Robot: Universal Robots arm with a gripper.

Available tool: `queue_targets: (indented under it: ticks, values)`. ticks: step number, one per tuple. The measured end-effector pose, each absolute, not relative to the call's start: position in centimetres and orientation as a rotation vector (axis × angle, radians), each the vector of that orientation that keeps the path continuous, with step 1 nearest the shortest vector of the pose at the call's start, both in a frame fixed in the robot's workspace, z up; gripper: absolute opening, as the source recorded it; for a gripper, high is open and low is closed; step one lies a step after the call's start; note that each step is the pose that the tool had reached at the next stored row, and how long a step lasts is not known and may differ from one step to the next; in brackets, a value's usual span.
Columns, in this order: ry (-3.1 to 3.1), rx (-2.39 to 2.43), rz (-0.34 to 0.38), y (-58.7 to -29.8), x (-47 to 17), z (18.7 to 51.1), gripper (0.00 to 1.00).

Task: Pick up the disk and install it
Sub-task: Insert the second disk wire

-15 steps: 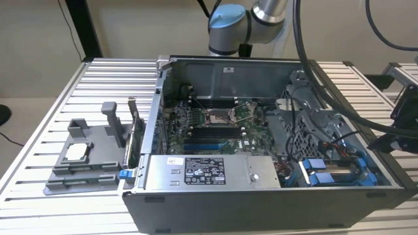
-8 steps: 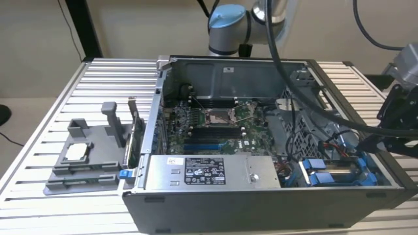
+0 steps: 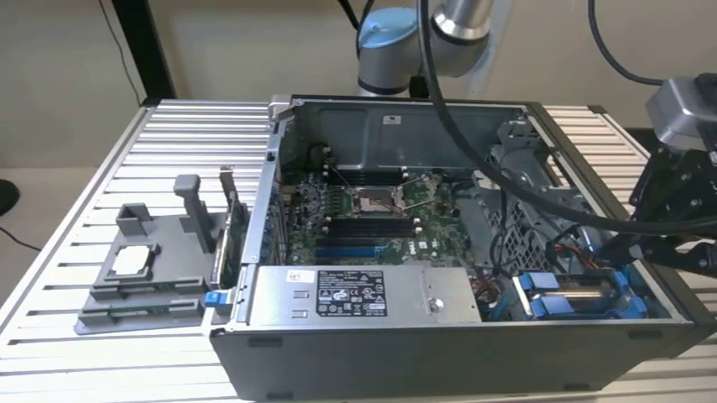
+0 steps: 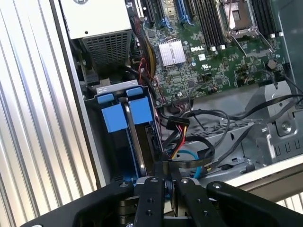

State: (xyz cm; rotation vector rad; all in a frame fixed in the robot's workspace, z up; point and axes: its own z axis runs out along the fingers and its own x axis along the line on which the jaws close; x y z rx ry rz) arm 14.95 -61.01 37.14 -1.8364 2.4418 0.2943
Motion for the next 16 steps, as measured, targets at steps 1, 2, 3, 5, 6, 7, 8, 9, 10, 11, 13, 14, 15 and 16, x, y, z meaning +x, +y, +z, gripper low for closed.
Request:
queue_targets:
  ticks: [1,2,3,5,6,7,8,9,10,11,13,14,15,16]
  values:
    - [2.437,-1.835,0.287,-61.0,14.7,37.1,0.0]
    - [2.429,-1.833,0.277,-61.0,14.6,37.1,0.0]
    - [2.421,-1.83,0.265,-61.0,14.4,37.1,0.0]
    - [2.397,-1.819,0.232,-61.0,14.0,37.1,0.0]
    - [2.385,-1.814,0.214,-61.0,13.8,37.1,0.0]
    - [2.373,-1.808,0.197,-61.0,13.6,37.1,0.0]
    - [2.362,-1.802,0.181,-61.0,13.3,37.0,0.0]
    - [2.349,-1.796,0.163,-61.0,12.9,37.0,0.0]
    - [2.339,-1.792,0.148,-61.0,12.6,37.0,0.0]
    - [2.334,-1.79,0.138,-61.0,12.2,37.0,0.0]
    - [2.329,-1.788,0.121,-61.0,11.4,36.9,0.0]
    - [2.327,-1.788,0.112,-61.0,10.9,36.9,0.0]
    - [2.327,-1.789,0.102,-61.0,10.6,36.9,0.0]
    - [2.327,-1.79,0.091,-61.0,10.3,36.8,0.0]
